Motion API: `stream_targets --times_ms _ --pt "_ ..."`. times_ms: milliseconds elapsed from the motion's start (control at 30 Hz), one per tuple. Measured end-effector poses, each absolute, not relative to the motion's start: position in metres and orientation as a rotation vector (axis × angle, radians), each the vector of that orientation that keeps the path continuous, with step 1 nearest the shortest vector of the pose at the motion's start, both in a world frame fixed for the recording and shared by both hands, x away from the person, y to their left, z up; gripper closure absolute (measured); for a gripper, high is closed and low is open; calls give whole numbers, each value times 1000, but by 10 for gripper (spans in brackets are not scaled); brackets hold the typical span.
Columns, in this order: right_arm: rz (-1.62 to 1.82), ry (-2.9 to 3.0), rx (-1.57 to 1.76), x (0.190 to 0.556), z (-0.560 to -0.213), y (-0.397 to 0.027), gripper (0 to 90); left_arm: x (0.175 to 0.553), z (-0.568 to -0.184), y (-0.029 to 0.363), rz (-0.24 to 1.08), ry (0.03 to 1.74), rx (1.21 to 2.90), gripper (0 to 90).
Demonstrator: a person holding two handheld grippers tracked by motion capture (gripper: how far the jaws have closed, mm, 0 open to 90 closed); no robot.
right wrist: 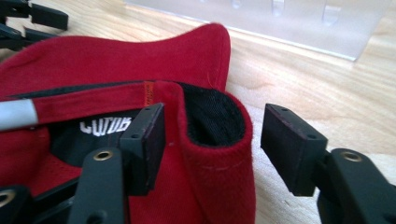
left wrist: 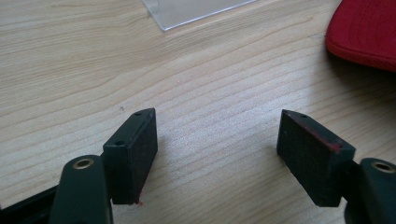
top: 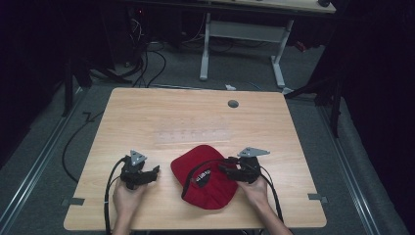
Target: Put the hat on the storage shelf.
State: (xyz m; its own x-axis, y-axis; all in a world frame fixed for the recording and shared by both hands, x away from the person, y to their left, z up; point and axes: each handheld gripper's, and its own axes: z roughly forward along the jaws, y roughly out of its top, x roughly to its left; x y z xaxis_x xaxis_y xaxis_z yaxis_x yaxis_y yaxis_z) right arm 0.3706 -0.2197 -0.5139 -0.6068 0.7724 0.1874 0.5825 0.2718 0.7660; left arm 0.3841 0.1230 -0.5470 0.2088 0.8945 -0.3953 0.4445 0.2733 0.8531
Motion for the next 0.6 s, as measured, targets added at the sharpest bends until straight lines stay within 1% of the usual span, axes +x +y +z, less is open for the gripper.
stream_targets --times_ms 100,400,500,533,567,600 --pt "1237 2328 1270 373 -518 -219 485 384 -547 123 502 1412 1346 292" --pt "1227 2359 1251 376 -525 -214 593 384 -547 123 502 1413 1346 291" --pt "1236 2381 1241 376 -527 -213 652 384 -547 123 502 1413 1345 290" --pt "1245 2379 1233 376 -527 -213 695 384 -547 123 502 1413 1345 291" --pt "1245 2379 1233 376 -527 -213 695 384 -547 123 502 1413 1345 290" --pt "1255 2382 1218 375 -526 -214 736 384 -547 123 503 1413 1346 290"
